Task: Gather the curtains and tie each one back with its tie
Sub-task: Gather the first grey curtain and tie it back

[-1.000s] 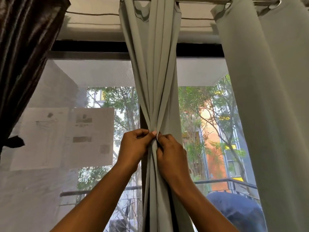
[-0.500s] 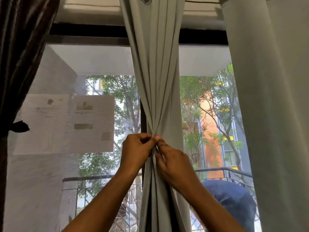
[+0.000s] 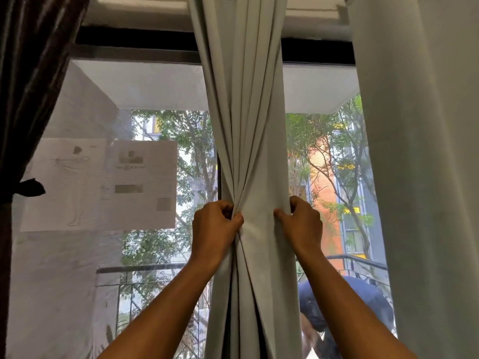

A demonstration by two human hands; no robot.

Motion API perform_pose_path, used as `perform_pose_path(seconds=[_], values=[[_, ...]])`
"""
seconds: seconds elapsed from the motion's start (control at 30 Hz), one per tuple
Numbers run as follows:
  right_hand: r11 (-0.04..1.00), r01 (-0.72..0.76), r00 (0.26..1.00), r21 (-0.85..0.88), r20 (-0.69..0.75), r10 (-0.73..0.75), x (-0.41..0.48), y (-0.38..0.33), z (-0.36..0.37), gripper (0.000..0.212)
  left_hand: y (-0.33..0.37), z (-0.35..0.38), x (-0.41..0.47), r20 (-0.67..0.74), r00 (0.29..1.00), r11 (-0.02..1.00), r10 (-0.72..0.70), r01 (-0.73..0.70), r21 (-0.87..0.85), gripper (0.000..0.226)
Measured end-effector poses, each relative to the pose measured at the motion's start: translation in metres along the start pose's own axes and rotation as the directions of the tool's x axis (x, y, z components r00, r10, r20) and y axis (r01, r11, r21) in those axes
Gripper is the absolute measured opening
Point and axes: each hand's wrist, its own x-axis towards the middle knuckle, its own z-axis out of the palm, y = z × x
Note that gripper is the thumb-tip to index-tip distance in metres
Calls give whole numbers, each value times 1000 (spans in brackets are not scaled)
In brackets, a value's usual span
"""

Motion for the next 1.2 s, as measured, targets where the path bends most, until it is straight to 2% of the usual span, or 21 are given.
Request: perform_pose_path(seconds=[0.07, 0.1, 0.2, 0.3, 0.37, 0.43, 0.5, 0.63, 0.7, 0.8, 0.87, 1.0, 1.1, 1.13, 1.2], values=[[984, 151, 975, -96, -151, -165, -21, -6, -2, 11, 0, 0, 0, -4, 1000, 1000, -12, 12, -14, 13], [965, 210, 955, -155, -178, -237, -31, -11, -2, 10, 2, 0, 0, -6, 1000, 1000, -16, 16, -24, 10], [886, 317, 921, -339, -114, -373, -54, -25, 0, 23, 3, -1, -2, -17, 999, 997, -36, 34, -74, 3], [825, 368, 894, -428, -81, -441, -70, -34, 3, 41, 4, -3, -3, -18, 999, 993, -48, 46, -113, 16], [793, 404, 877, -456, -55, -478, -77, -39, 7, 43, 4, -4, -3, -4, 998, 990, -55, 54, -133, 16], [807, 418, 880, -417, -32, -473, -79, -43, 8, 37, 5, -6, -3, 7, 998, 982, -57, 58, -178, 11], [854, 427, 892, -297, -18, -452, -79, -42, 8, 31, 4, -9, -3, 26, 998, 976, -55, 59, -209, 14], [891, 451, 892, -59, 7, -451, -79, -40, 7, 33, 2, -13, 1, 23, 1000, 995, 0, 2, -97, 17], [899, 437, 899, -23, -15, -437, -78, -41, 8, 33, 0, -12, 3, 74, 996, 984, -44, 56, -172, 15], [907, 419, 908, 36, -7, -419, -73, -40, 11, 30, -1, -13, 2, 199, 972, 906, -124, 192, -377, 12], [894, 445, 894, 51, 26, -447, -71, -38, 12, 27, -3, -13, 1, 228, 965, 886, -127, 214, -412, 13], [857, 514, 846, 24, 149, -512, -58, -32, 12, 22, -3, -14, 5, 216, 972, 932, -94, 162, -325, 25], [851, 510, 818, 121, 237, -524, -39, -22, 11, 22, -6, -12, 13, 147, 987, 974, -67, 97, -207, 24], [875, 457, 847, 162, 221, -483, -31, -17, 11, 22, -7, -10, 14, 127, 990, 980, -60, 83, -180, 25], [936, 317, 937, 152, 100, -334, -9, -7, 12, 25, -9, -7, 15, 105, 993, 986, -59, 74, -151, 27]])
